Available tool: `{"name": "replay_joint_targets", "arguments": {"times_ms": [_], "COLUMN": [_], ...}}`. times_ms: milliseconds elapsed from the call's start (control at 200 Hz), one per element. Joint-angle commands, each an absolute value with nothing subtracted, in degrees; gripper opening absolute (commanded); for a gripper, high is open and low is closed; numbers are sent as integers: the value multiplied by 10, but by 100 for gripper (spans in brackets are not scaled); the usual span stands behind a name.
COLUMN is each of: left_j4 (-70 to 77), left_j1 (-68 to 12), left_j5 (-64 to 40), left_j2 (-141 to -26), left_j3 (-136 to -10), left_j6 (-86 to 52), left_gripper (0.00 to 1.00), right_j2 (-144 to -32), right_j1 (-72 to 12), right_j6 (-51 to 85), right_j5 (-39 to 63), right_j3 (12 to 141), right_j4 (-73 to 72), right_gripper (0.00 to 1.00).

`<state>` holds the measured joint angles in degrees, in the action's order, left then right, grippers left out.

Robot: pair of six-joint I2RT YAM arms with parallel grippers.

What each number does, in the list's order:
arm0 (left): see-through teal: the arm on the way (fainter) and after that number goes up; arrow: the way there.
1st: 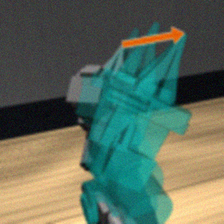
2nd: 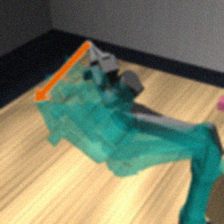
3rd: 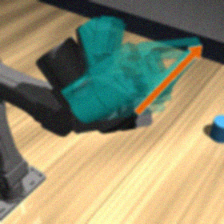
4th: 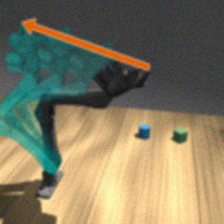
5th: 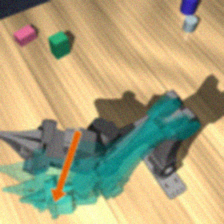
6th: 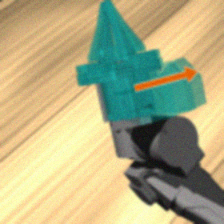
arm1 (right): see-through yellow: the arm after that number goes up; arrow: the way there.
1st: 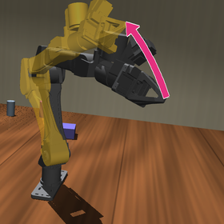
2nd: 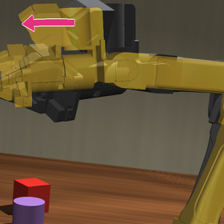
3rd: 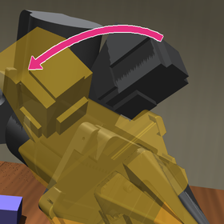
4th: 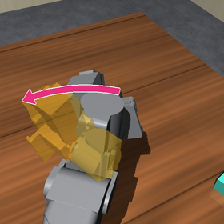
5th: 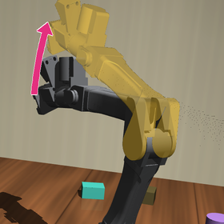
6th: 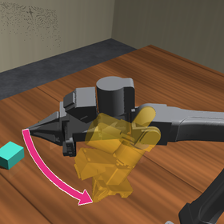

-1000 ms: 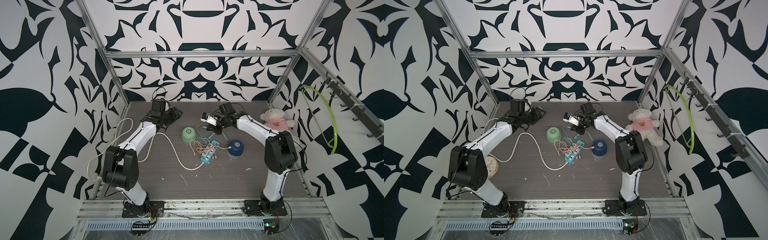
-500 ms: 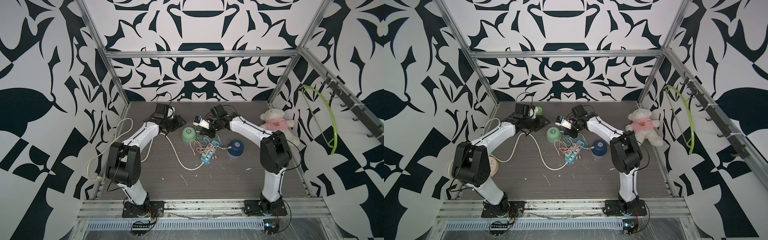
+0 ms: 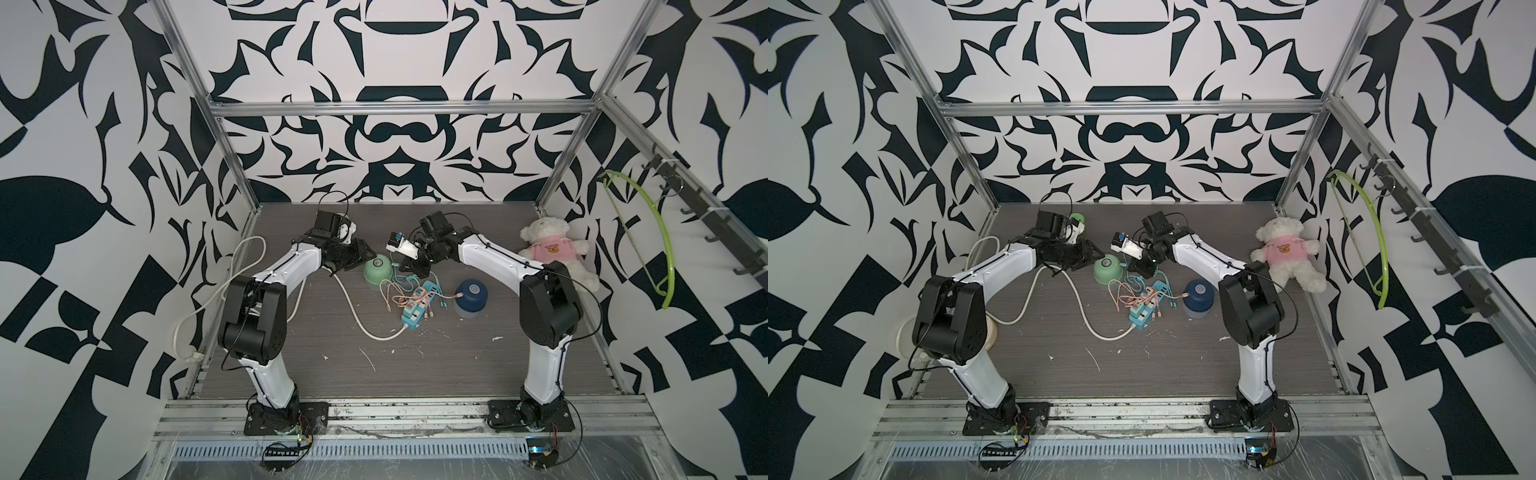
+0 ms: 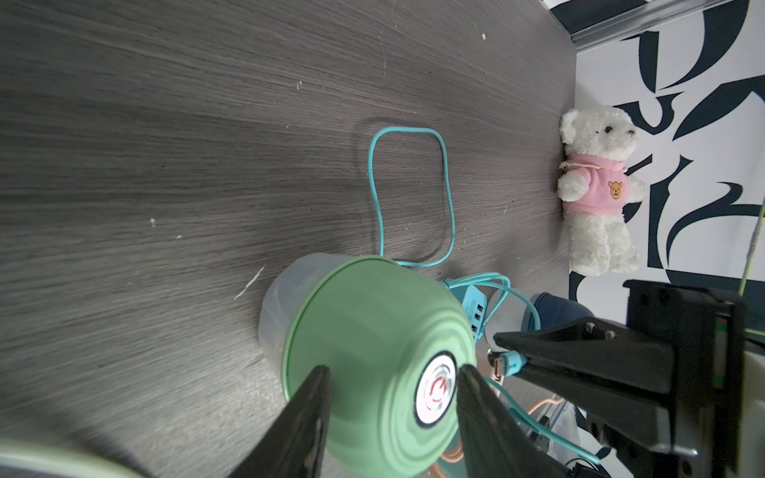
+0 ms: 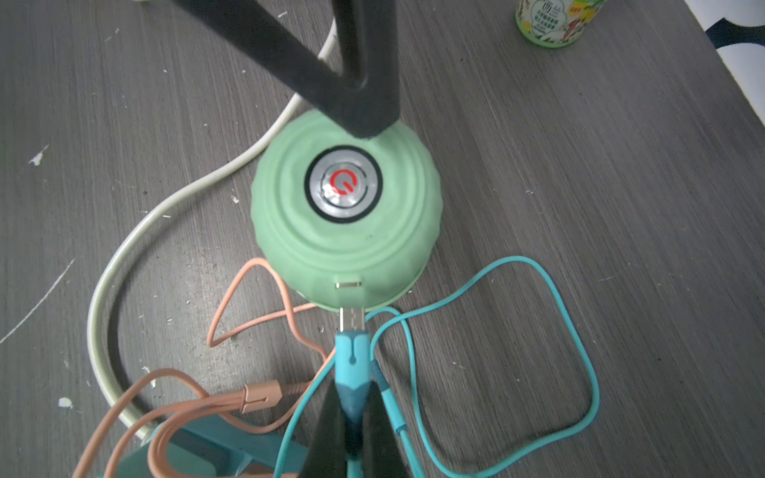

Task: Charge the cordless meat grinders
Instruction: Insert the charging cable into the cordless meat grinder.

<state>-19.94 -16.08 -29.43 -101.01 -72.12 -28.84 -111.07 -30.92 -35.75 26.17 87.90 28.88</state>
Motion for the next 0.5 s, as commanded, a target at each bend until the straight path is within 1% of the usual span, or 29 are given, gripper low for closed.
{"name": "replay_joint_targets", "arguments": {"times_ms": [0,495], "left_j4": [-223,-231], "left_j1": [-160,-159], "left_j5": [-319,-325], "left_j2": [-1021,-1026], "left_j3": [-731,-738], "left_j6": [-268,-258], "left_gripper": [52,52], "right_j2": [-1112,-1114], "right_j1": [-318,-325], "right_j6": [-355,-358], "right_j5": [256,223], "right_j3": [896,894], "right_j4": [287,275], "right_gripper": [0,0]}}
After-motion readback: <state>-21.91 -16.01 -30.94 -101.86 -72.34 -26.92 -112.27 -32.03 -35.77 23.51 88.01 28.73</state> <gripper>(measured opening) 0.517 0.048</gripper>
